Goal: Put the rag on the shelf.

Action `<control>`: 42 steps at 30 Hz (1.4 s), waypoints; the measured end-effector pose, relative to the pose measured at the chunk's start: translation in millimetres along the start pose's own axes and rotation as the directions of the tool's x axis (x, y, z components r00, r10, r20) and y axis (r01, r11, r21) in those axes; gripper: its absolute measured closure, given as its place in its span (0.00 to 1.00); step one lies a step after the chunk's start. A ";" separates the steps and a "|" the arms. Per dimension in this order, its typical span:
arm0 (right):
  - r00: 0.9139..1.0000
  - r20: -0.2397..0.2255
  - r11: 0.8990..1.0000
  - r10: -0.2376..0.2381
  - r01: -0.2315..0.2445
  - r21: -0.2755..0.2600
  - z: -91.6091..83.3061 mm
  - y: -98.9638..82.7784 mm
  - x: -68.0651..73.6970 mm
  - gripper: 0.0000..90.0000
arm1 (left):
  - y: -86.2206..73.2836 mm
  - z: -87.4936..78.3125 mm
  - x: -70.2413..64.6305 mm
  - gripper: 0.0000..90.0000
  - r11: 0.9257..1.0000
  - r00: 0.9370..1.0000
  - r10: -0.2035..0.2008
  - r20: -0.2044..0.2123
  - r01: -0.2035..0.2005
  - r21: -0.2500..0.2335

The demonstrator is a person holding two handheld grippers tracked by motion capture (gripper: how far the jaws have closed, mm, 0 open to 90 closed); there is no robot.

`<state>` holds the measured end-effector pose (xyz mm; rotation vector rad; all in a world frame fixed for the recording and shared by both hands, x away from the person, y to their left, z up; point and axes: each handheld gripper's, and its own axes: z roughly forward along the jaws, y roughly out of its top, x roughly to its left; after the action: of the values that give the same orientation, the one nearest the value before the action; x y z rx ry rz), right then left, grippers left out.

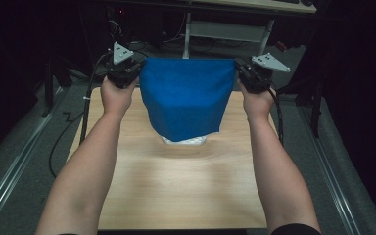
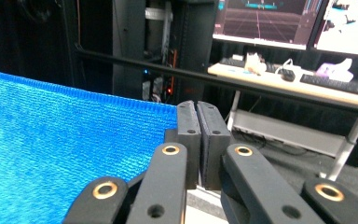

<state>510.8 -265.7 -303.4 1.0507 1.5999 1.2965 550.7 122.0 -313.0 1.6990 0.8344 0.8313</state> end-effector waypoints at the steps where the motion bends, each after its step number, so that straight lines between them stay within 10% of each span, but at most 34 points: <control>1: 1.000 0.000 1.000 0.002 -0.002 0.011 2.6 -2.0 -0.6 0.99 | -1.0 2.4 0.4 0.98 1.000 1.000 0.003 -0.002 -0.003 0.008; 8: 1.000 0.004 0.998 -0.021 0.021 0.065 14.6 -15.9 -3.1 0.99 | -18.4 20.5 -0.4 0.98 0.996 1.000 -0.006 0.009 0.005 0.090; 27: 0.998 -0.057 0.958 -0.002 0.018 0.286 35.6 -102.3 6.4 0.99 | -121.9 40.9 -13.3 0.98 0.931 0.980 -0.148 0.129 0.094 0.353; 42: 0.996 -0.066 0.939 0.064 -0.038 0.341 29.9 -144.0 10.9 0.99 | -150.4 38.1 -26.9 0.98 0.920 0.965 -0.203 0.166 0.130 0.369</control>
<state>518.9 -264.3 -450.6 1.2708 1.9130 1.1271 548.4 116.4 -470.3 1.9555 1.0175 0.3962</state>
